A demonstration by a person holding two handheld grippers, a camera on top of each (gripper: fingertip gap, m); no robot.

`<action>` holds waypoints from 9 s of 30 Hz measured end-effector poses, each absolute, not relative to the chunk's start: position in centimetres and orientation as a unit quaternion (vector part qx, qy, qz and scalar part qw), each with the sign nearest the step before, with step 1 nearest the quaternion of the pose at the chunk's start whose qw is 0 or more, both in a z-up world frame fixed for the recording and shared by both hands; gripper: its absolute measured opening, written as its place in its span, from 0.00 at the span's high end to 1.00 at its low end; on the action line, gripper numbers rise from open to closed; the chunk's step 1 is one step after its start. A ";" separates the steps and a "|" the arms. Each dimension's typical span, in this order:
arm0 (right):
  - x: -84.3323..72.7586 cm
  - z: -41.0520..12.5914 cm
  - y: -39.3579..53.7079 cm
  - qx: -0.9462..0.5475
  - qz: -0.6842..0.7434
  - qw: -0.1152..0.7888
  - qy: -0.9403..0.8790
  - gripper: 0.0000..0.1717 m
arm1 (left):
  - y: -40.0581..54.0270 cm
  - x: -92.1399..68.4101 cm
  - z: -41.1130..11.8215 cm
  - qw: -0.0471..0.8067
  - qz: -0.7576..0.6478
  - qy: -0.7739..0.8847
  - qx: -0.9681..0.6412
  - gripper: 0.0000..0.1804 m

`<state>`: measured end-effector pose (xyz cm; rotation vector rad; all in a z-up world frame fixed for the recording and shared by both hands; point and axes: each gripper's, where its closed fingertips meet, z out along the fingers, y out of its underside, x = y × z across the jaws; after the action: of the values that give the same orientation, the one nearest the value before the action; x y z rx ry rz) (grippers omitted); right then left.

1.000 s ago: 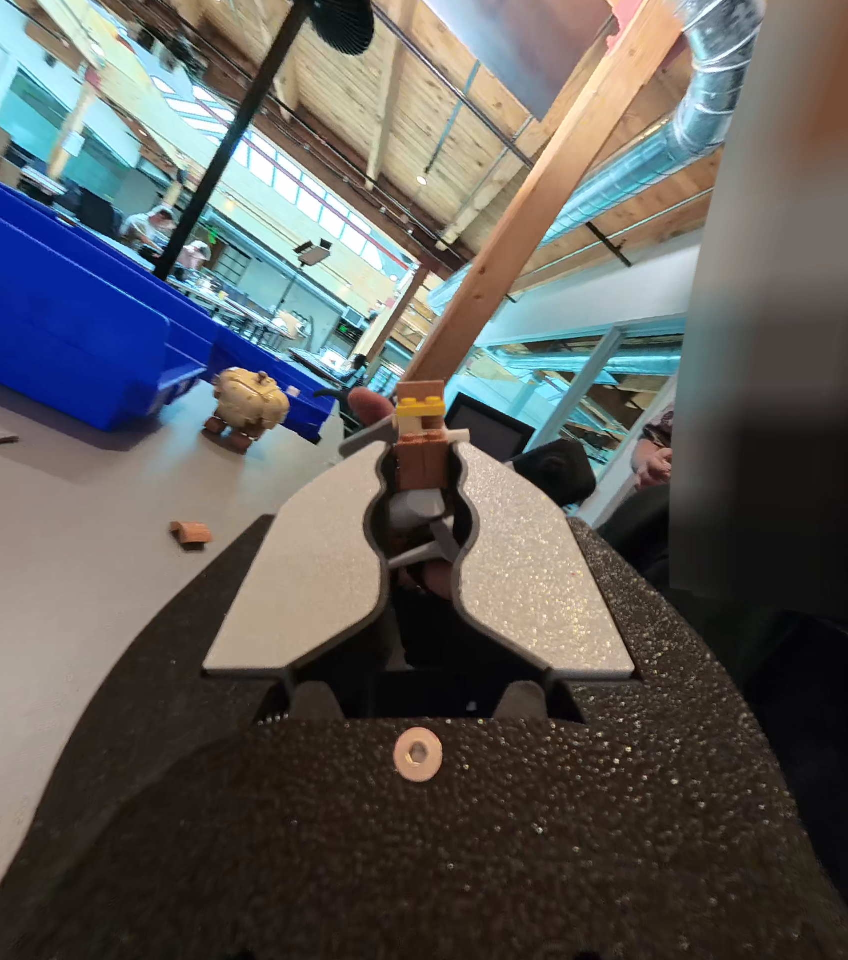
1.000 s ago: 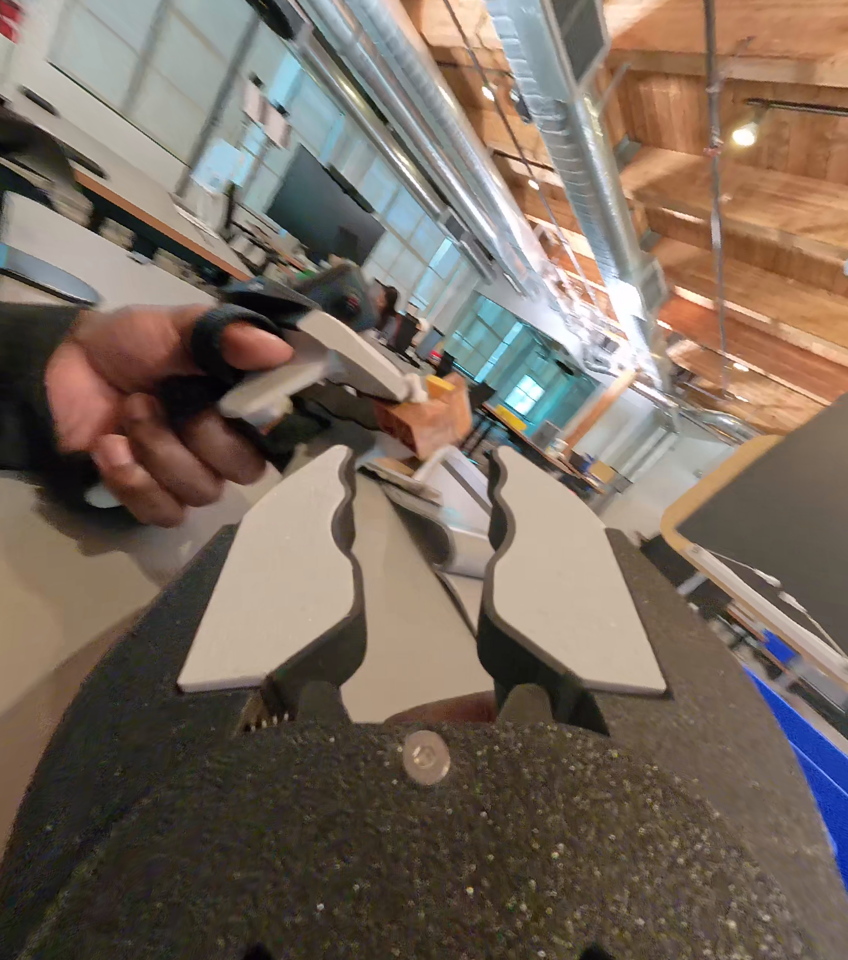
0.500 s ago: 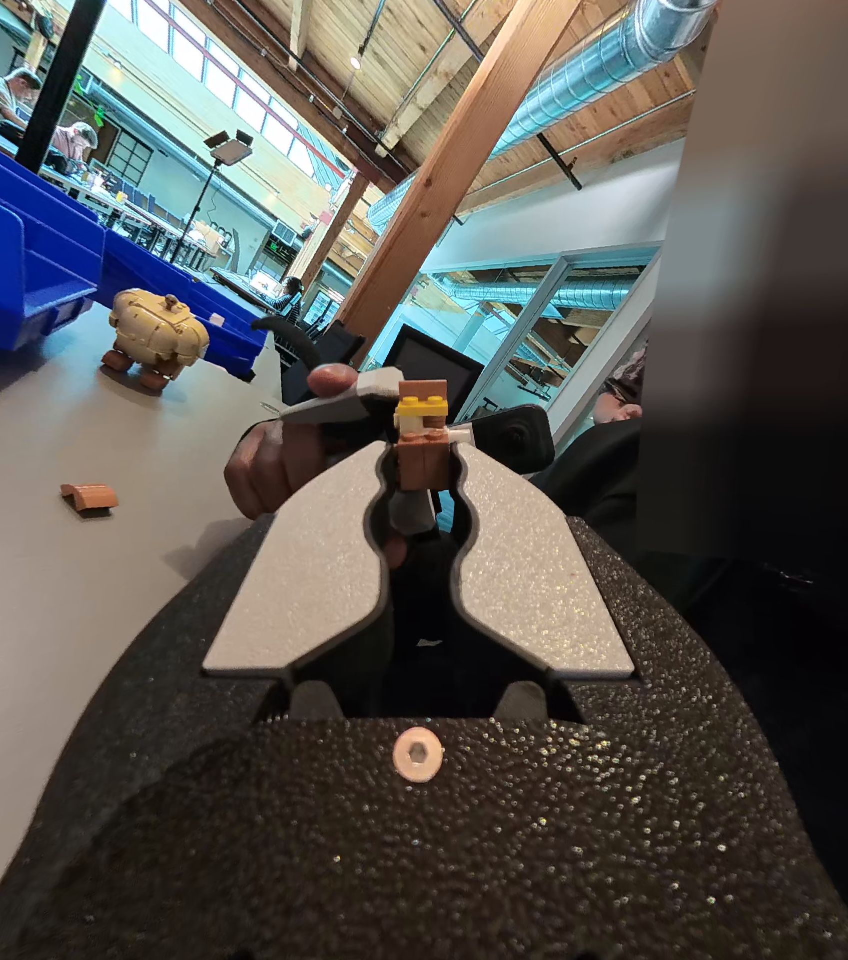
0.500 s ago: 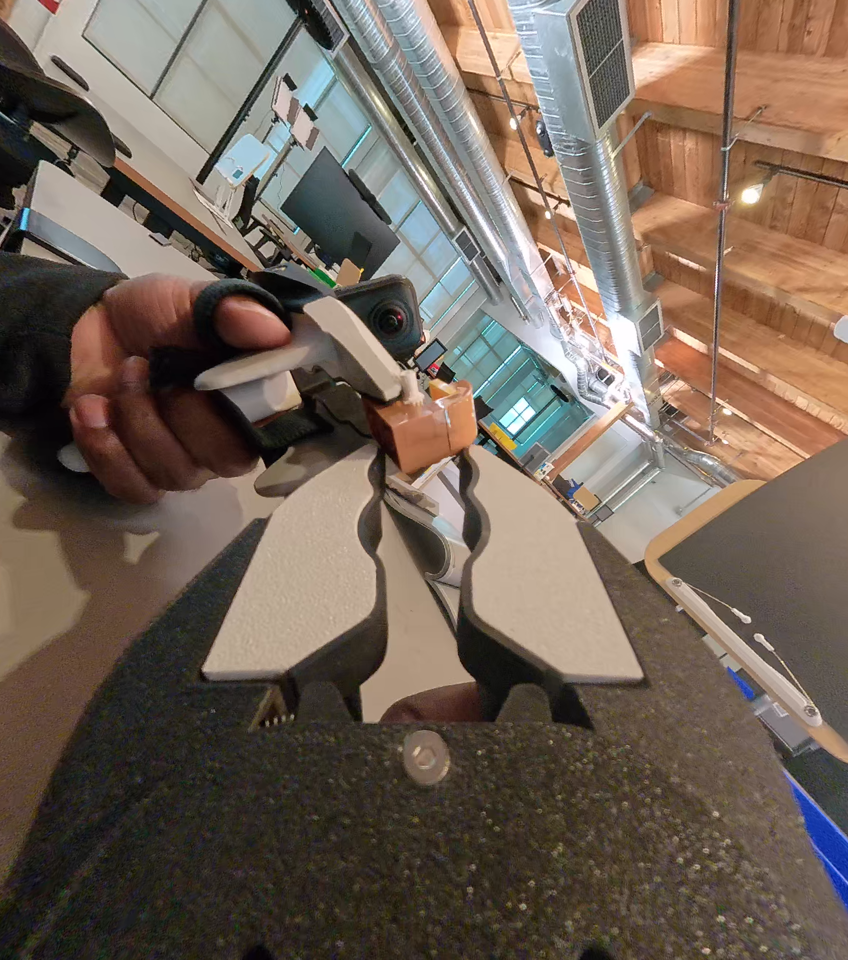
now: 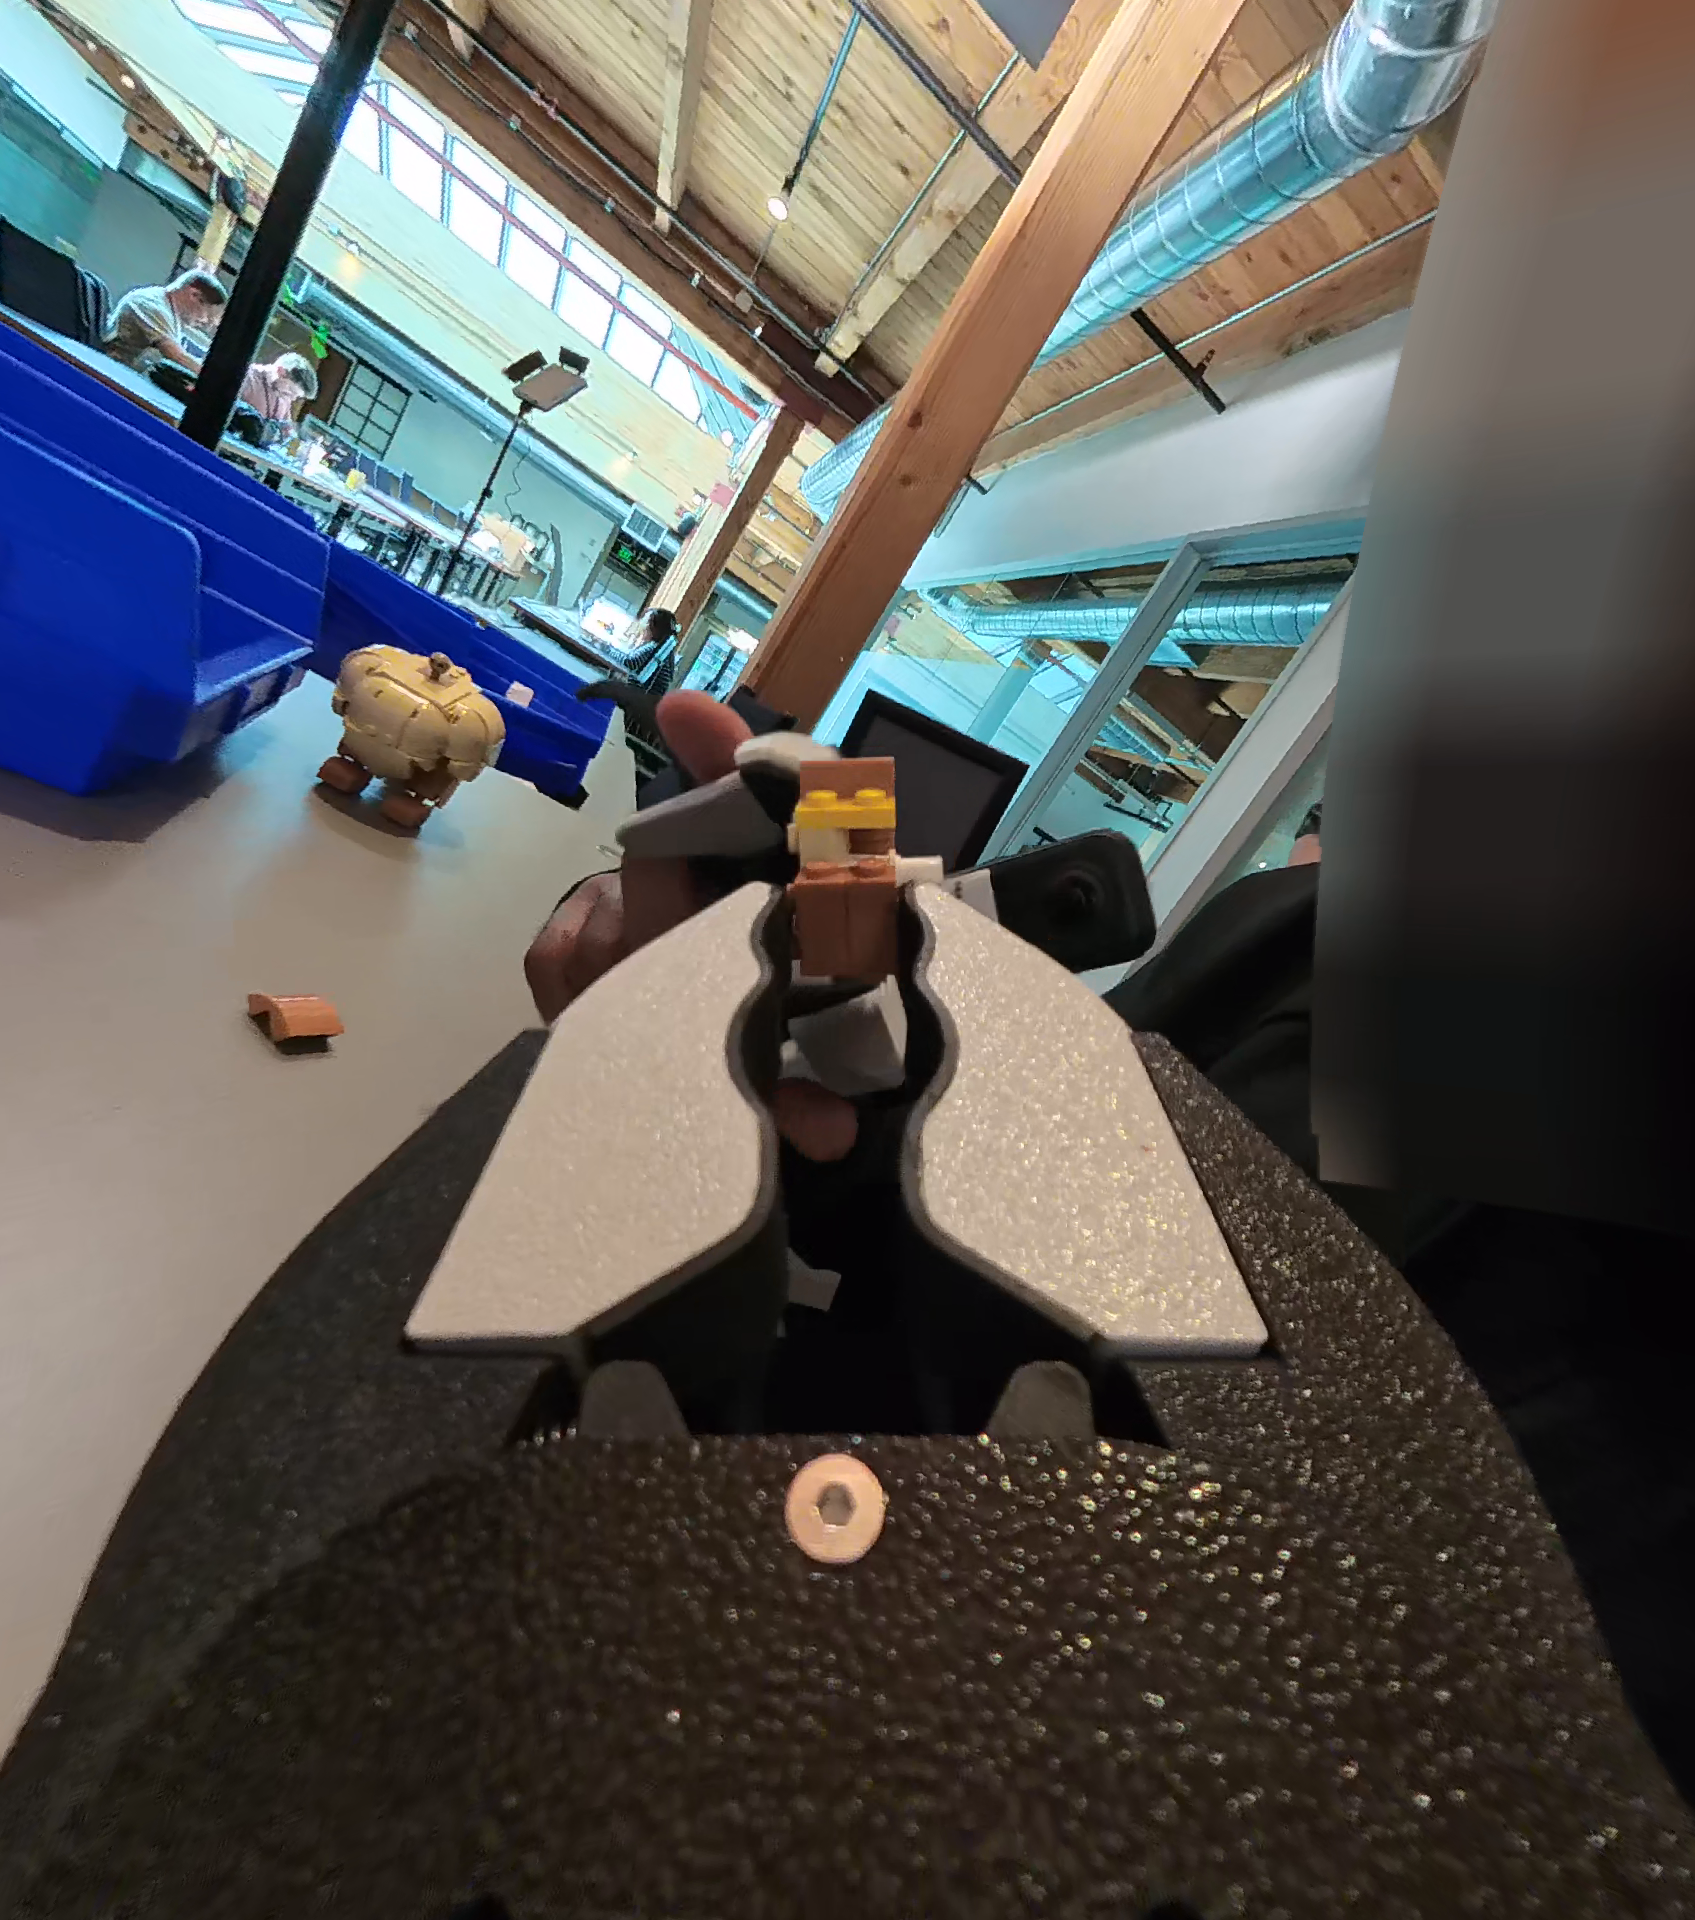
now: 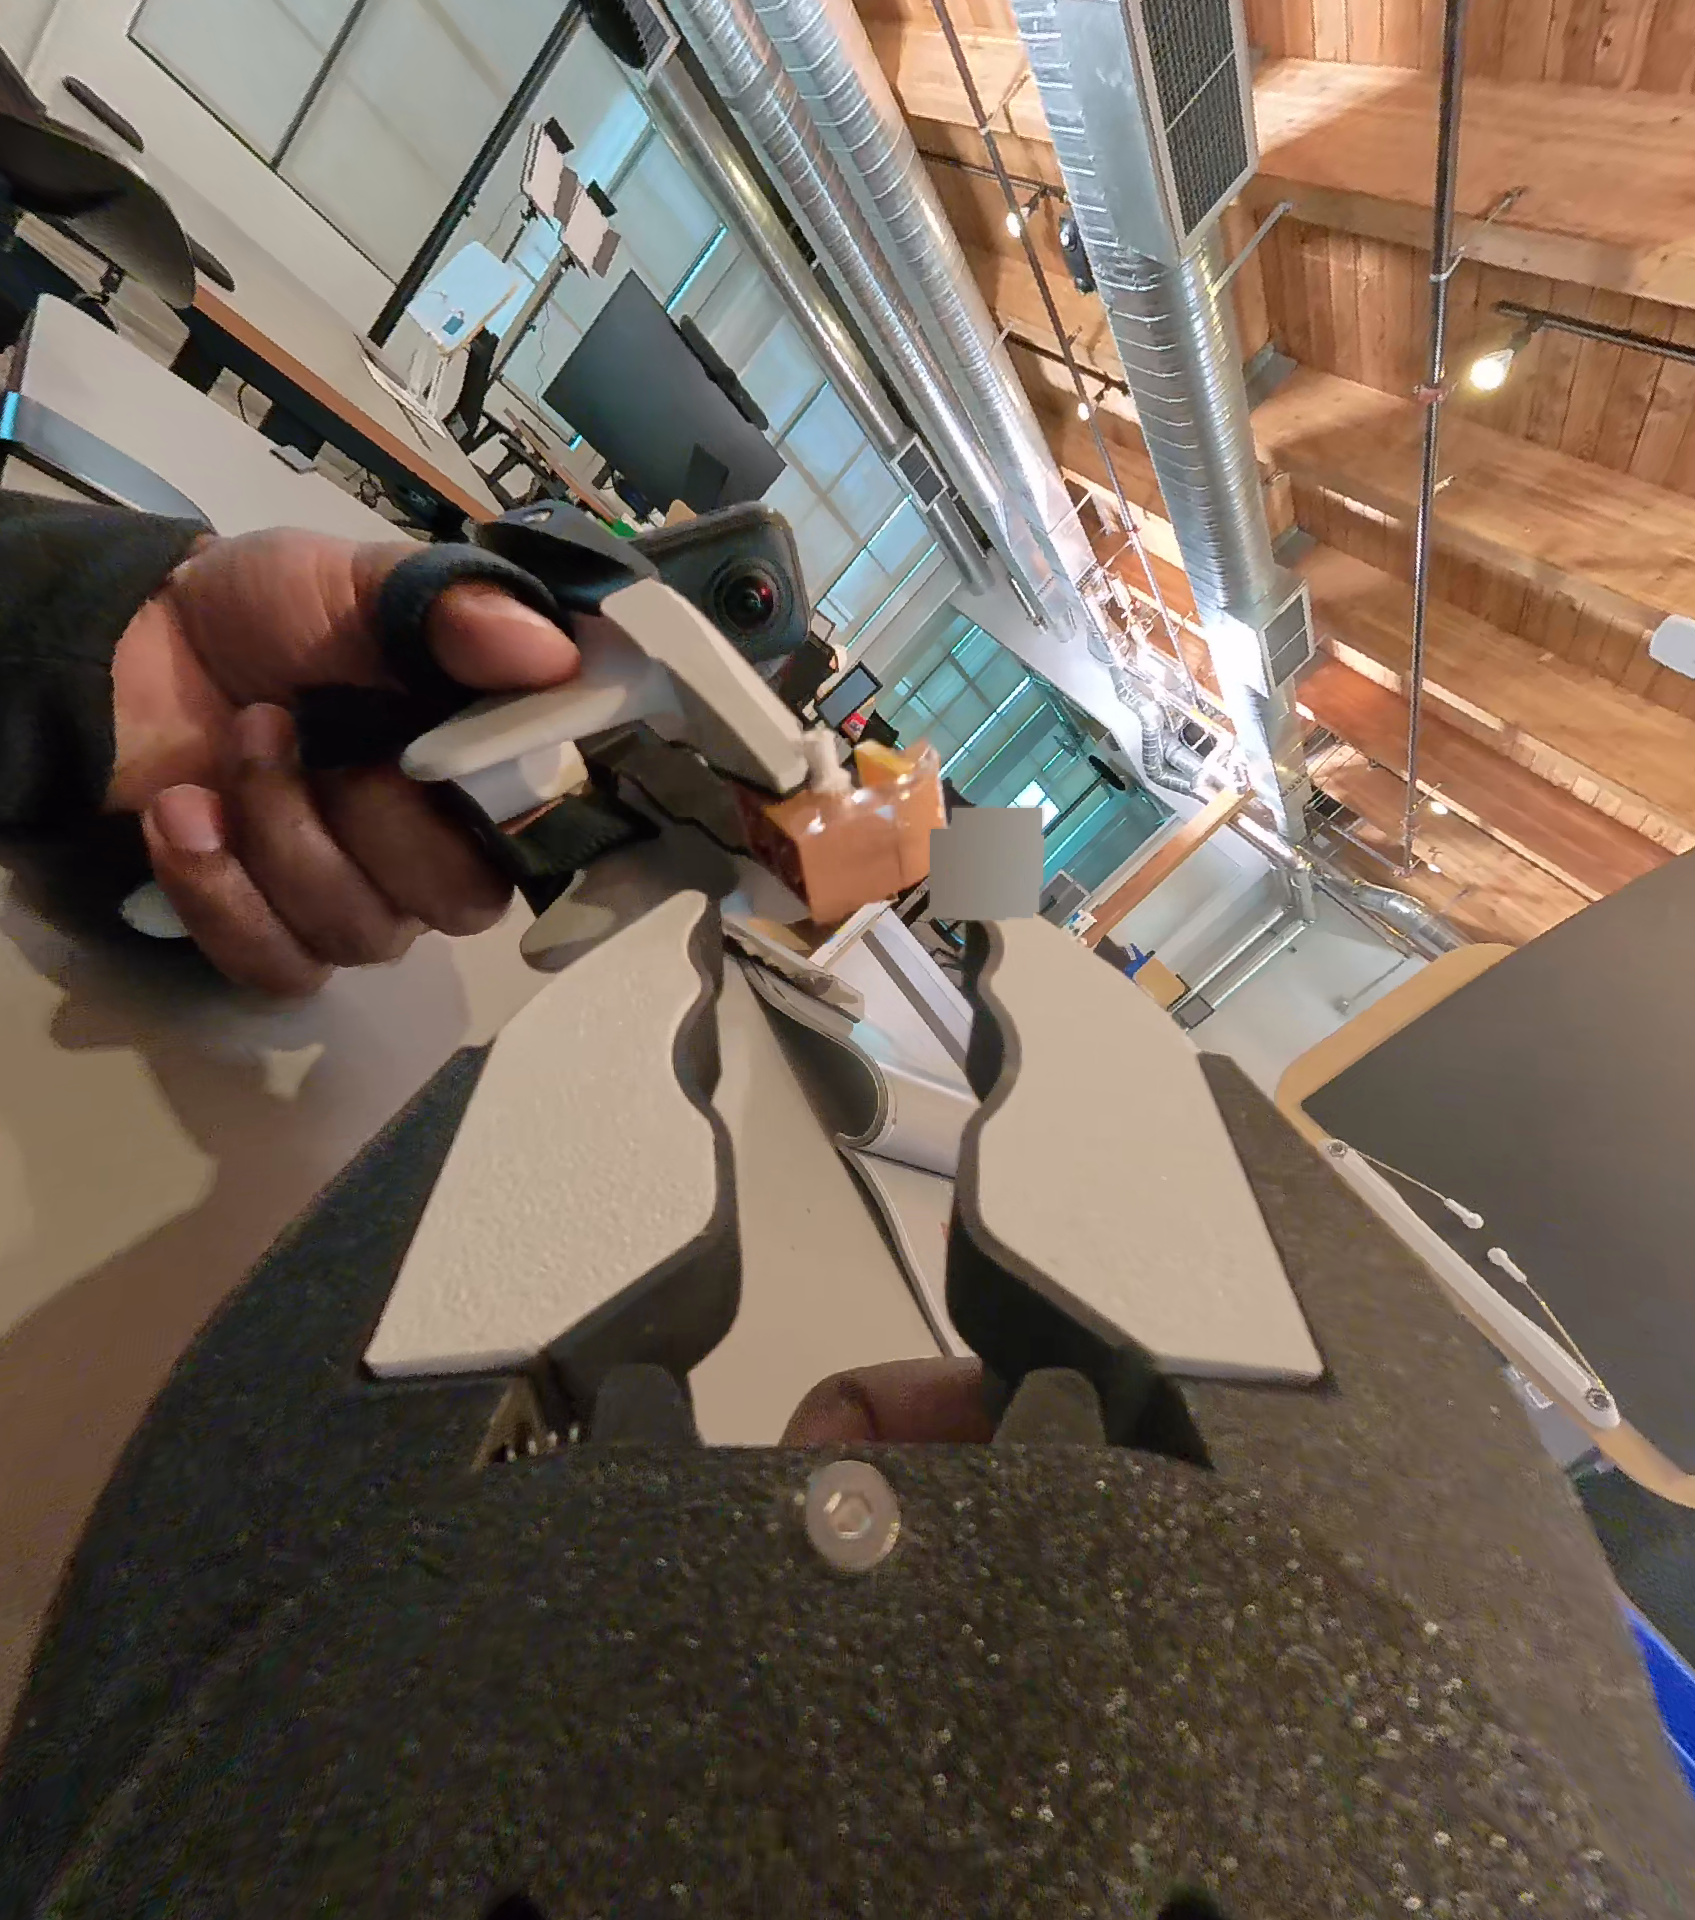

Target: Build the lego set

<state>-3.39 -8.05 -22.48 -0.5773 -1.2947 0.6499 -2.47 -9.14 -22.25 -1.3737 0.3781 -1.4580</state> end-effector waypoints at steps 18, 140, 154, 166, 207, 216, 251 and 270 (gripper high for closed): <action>-3.1 -21.8 -7.0 -0.265 0.254 0.743 -0.560 0.80 | -8.6 -2.0 -23.1 0.527 -0.574 0.159 -0.606 0.82; -3.9 -22.4 -5.2 -0.289 0.158 0.767 -0.550 0.75 | -5.1 -3.2 -23.7 0.636 -0.336 0.149 -0.679 0.90; -3.7 -22.4 -4.8 -0.296 0.150 0.766 -0.551 0.80 | -5.5 -2.1 -23.7 0.617 -0.373 0.156 -0.676 0.90; -3.6 -22.5 -4.6 -0.349 0.257 0.720 -0.542 0.76 | -4.8 -4.0 -24.1 0.633 -0.348 0.128 -0.680 0.90; 0.5 -27.3 -3.9 -0.466 0.468 0.398 -0.637 0.90 | -6.1 -1.4 -27.4 0.562 -0.281 0.249 -0.737 0.83; -0.2 -32.2 -1.8 -0.526 0.334 0.324 -0.712 0.90 | -5.7 -1.8 -28.6 0.546 -0.233 0.258 -0.762 0.84; 1.8 -34.0 8.7 -0.613 0.106 0.380 -0.685 0.85 | -5.3 -3.6 -27.5 0.572 -0.261 0.217 -0.747 0.85; -0.7 -35.5 4.0 -0.665 0.241 0.250 -0.661 0.84 | -5.2 -4.0 -27.2 0.578 -0.268 0.208 -0.742 0.86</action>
<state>-0.71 4.04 -35.46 -1.8112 -1.8006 0.6573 -3.97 -5.20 -27.17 -1.7357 0.4858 -0.6268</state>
